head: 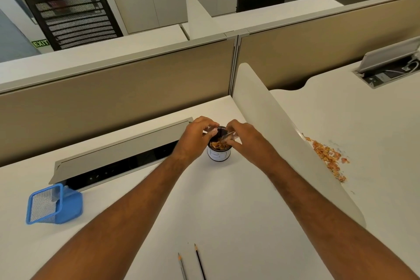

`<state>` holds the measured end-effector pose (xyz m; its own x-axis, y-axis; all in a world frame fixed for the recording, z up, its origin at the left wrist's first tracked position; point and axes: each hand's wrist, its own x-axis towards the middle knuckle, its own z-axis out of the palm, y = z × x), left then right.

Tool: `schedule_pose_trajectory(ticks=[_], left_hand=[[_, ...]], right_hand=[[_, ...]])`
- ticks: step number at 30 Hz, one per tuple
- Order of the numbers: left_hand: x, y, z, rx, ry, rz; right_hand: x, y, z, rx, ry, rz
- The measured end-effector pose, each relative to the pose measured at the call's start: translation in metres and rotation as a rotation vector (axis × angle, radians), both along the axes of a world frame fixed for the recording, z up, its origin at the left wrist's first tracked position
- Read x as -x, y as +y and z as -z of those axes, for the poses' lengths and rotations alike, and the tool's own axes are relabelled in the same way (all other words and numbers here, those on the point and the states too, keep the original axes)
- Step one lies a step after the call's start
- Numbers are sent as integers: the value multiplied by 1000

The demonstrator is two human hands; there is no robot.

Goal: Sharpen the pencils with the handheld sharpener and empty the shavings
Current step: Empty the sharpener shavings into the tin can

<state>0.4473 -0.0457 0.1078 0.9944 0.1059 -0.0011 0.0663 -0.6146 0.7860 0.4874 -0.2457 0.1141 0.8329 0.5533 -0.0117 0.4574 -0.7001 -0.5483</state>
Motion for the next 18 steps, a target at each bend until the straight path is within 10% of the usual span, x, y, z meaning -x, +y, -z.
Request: schedule_pose_trajectory(ticks=[13, 18], left_hand=[[11, 1, -2, 58, 17, -41], [17, 1, -4, 140, 27, -71]], right_hand=[[-3, 7, -6, 197, -62, -57], [-1, -4, 9, -171, 66, 159]])
